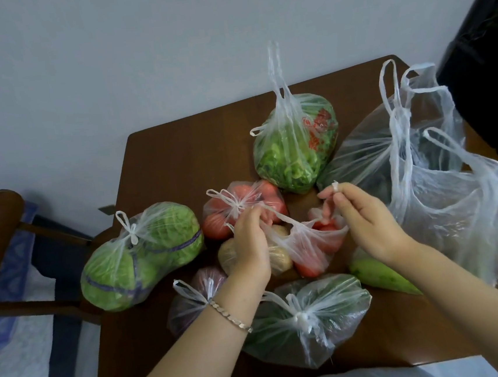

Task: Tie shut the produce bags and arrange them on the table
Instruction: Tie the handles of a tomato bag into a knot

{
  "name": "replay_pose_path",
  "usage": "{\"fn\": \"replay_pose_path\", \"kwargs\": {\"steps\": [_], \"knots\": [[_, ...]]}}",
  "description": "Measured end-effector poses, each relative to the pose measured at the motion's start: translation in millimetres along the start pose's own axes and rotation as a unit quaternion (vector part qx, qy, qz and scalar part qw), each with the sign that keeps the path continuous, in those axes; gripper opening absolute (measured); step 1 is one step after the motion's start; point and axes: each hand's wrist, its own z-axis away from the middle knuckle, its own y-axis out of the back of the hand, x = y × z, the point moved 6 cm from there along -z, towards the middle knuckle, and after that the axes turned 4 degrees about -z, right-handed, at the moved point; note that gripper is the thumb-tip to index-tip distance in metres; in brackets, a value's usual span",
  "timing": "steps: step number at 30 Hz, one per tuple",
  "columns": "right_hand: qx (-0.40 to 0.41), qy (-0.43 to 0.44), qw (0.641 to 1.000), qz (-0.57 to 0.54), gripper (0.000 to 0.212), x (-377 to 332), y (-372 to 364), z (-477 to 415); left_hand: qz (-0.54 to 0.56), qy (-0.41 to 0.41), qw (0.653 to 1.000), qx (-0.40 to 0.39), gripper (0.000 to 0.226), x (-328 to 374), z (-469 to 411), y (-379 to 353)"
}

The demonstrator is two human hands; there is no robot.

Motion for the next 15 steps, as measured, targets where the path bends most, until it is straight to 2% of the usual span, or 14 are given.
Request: {"fn": "replay_pose_path", "kwargs": {"steps": [3,6,8,12,15], "knots": [[0.018,0.02,0.998,0.065,0.029,2,-1,-5,0.069,0.013,0.996,-0.053,0.045,4,5,-8],[0.026,-0.005,0.996,0.083,0.024,7,-3,-10,0.007,-0.052,0.992,-0.115,0.043,11,20,-21],[0.025,-0.029,0.998,0.055,0.021,10,-7,-11,-0.034,-0.086,0.983,-0.161,0.034,13,30,-30],[0.064,-0.091,0.993,-0.047,0.016,17,-6,-10,-0.159,-0.16,0.952,-0.209,0.033,10,40,-37],[0.063,-0.123,0.987,-0.077,0.012,21,-5,-8,-0.13,-0.139,0.962,-0.194,0.029,4,43,-36]]}}
